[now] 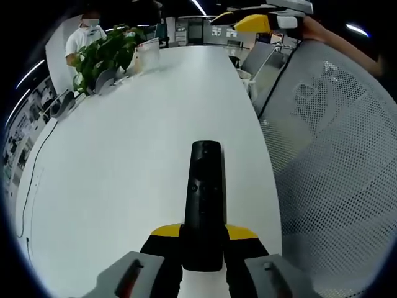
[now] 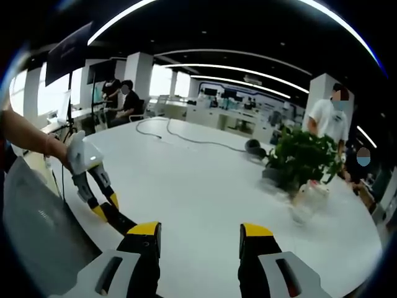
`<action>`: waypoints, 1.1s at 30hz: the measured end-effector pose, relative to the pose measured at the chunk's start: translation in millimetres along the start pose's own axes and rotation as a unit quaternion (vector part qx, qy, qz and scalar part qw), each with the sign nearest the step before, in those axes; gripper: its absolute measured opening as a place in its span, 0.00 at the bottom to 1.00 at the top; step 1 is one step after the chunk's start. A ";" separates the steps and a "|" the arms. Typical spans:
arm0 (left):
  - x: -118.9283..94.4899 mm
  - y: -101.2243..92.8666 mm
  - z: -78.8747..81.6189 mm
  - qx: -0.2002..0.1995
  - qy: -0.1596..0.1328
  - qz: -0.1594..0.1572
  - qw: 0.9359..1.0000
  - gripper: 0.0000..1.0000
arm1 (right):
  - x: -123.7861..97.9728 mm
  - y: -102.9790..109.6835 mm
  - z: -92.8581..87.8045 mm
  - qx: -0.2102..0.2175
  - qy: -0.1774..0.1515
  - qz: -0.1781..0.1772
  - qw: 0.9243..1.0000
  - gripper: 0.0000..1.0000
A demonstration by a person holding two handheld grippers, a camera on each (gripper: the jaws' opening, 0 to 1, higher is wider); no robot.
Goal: Press the specified remote control buttons in sequence, fully releasing each button before pressing the next.
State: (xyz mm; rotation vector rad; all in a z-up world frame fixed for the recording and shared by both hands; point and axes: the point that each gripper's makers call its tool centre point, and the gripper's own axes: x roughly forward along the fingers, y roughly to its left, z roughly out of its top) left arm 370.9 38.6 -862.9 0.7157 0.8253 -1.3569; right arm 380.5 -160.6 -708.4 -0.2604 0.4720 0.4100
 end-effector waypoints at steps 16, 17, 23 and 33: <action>0.1 -12.9 0.5 -0.015 -0.009 0.000 1.000 0.24 | -0.9 1.9 0.7 0.005 -0.003 0.008 1.000 0.48; 0.1 -13.5 0.4 -0.015 -0.009 0.000 1.000 0.24 | -1.3 1.5 1.4 0.011 -0.006 0.010 1.000 0.48; 0.3 -18.1 0.9 -0.018 -0.011 -0.003 1.000 0.24 | -2.8 -0.3 3.6 0.034 -0.017 0.011 0.999 0.48; 0.7 -25.3 1.5 -0.022 -0.015 -0.005 1.000 0.24 | -2.0 1.8 1.6 0.028 -0.011 0.014 0.999 0.47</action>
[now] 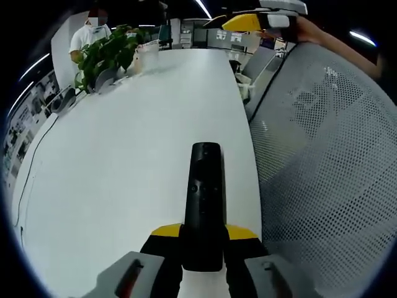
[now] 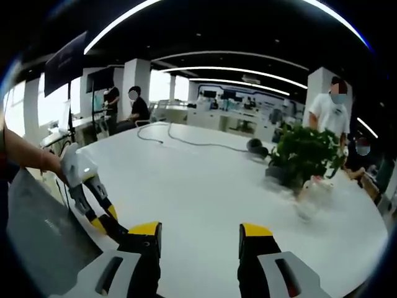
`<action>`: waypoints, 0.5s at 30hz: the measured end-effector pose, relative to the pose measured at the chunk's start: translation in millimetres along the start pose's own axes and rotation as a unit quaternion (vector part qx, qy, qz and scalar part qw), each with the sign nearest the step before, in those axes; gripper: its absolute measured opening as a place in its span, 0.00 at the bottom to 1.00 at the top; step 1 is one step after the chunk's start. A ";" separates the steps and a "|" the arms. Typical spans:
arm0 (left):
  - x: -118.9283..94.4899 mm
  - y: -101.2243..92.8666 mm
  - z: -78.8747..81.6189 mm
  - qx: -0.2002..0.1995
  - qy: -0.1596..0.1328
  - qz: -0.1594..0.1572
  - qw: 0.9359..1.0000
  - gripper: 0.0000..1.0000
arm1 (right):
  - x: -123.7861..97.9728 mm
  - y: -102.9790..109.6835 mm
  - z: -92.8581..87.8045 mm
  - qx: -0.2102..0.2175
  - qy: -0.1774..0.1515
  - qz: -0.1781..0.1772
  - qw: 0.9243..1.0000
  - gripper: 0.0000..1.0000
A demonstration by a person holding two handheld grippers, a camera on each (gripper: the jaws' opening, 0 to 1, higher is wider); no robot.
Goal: Press the specified remote control buttons in sequence, fully releasing each button before pressing the next.
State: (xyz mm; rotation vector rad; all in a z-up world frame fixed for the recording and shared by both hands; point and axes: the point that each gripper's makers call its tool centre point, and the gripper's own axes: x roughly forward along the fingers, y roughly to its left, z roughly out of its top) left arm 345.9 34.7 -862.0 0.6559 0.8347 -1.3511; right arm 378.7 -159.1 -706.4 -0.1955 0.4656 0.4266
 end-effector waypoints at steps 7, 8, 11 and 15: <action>0.2 0.3 0.5 0.000 -0.002 0.001 1.000 0.24 | 0.1 0.5 -1.3 -0.003 0.005 0.000 1.000 0.47; 0.2 0.2 0.4 0.003 -0.002 0.002 1.000 0.24 | 0.2 0.6 -1.4 -0.003 0.005 0.000 1.000 0.47; 0.2 -0.1 0.4 0.006 0.000 0.002 1.000 0.24 | 1.1 1.2 -2.1 -0.003 0.008 0.003 1.000 0.48; 0.5 -0.1 -0.1 0.014 0.005 0.005 1.000 0.24 | 2.3 4.8 -1.7 -0.003 0.012 0.013 1.000 0.48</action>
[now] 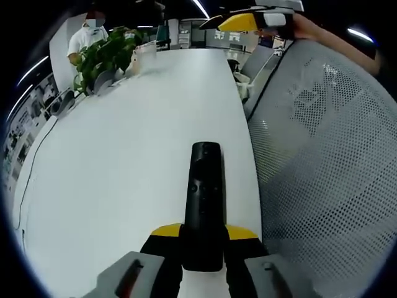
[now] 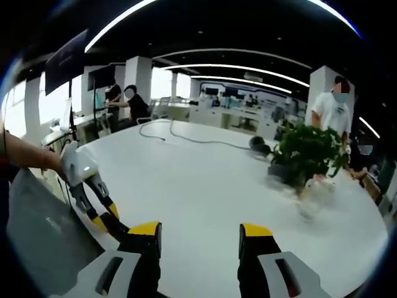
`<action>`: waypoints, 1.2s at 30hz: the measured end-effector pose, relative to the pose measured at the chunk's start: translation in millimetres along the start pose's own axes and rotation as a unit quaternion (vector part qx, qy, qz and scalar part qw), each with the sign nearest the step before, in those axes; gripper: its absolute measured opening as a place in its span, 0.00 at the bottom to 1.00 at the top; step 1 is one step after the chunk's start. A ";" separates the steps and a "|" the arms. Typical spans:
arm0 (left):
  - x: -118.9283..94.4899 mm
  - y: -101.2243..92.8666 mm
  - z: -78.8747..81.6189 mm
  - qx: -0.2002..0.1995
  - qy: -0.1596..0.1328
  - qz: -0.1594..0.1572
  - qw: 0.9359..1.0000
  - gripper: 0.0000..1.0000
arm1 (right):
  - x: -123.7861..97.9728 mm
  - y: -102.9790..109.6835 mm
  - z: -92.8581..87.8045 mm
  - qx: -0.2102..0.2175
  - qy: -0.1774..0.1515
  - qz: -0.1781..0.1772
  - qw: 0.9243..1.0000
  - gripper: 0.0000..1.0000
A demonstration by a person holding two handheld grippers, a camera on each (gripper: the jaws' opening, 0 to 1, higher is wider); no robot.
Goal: Press the specified remote control buttons in sequence, fully releasing each button before pressing the next.
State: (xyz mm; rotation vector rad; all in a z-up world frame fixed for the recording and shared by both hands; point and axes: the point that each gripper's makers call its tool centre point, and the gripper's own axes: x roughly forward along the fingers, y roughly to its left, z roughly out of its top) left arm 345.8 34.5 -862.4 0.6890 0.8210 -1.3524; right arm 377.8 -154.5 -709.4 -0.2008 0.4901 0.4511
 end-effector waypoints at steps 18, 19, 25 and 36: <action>1.3 -2.5 -0.5 0.026 0.021 0.007 0.999 0.24 | 35.4 76.2 -27.4 -0.088 0.129 0.145 0.977 0.36; 1.1 -2.4 -0.7 0.026 0.021 0.006 0.999 0.24 | 40.5 82.5 -28.3 -0.091 0.134 0.155 0.975 0.34; 1.0 -2.2 -0.5 0.025 0.016 0.006 1.000 0.24 | 63.2 98.4 -34.3 -0.118 0.157 0.178 0.964 0.28; 1.8 -1.8 0.2 0.024 0.030 0.007 0.999 0.24 | 84.0 108.1 -53.9 -0.119 0.192 0.216 0.950 0.11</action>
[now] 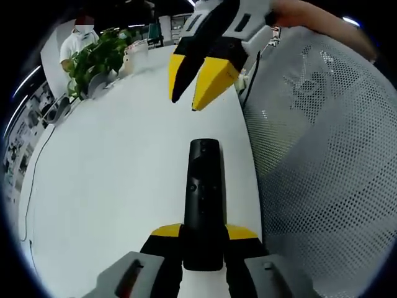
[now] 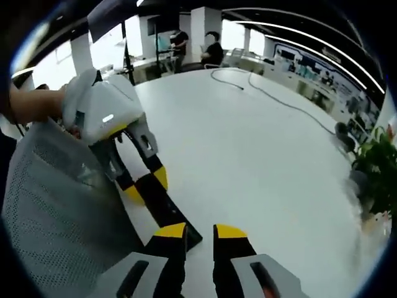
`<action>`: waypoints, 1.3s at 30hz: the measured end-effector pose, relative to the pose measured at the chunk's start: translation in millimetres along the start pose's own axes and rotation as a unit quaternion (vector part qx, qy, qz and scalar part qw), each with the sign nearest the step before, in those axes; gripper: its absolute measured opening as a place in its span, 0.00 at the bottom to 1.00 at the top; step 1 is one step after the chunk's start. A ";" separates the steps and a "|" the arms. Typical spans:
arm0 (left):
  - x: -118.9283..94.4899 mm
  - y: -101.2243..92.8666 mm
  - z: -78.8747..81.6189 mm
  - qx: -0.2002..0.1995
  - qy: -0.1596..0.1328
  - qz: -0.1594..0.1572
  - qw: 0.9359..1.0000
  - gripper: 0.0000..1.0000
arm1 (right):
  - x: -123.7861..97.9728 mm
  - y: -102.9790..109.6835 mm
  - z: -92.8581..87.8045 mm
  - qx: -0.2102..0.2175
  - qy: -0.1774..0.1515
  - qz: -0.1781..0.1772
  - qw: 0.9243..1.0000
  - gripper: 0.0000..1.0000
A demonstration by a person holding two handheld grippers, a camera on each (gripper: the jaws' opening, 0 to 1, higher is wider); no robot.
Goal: Press the specified remote control buttons in sequence, fully releasing each button before pressing the next.
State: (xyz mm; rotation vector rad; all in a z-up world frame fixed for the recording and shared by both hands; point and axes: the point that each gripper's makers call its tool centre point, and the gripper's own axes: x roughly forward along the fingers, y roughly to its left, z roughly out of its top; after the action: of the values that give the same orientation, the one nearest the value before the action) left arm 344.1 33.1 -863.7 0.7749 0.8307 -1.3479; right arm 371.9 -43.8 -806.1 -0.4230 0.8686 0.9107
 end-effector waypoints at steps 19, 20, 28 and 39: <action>-0.5 -0.2 -0.5 0.018 0.040 -0.017 0.999 0.25 | 27.6 14.9 -34.1 -0.066 0.095 0.053 0.992 0.00; -0.5 -0.2 -0.5 0.020 0.045 -0.019 0.999 0.25 | 28.0 16.4 -35.3 -0.066 0.095 0.055 0.992 0.00; -0.6 -0.9 -1.7 0.020 0.057 -0.014 0.998 0.25 | 28.7 21.8 -41.3 -0.069 0.100 0.067 0.990 0.00; -1.1 -0.6 -2.7 0.009 0.029 -0.012 0.999 0.25 | 29.2 21.0 -42.0 -0.080 0.098 0.061 0.990 0.00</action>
State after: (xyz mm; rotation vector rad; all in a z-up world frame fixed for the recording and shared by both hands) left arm 343.2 35.9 -864.2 0.8240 0.8769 -1.3612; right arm 344.1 -44.4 -854.0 -0.6110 1.0134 1.0675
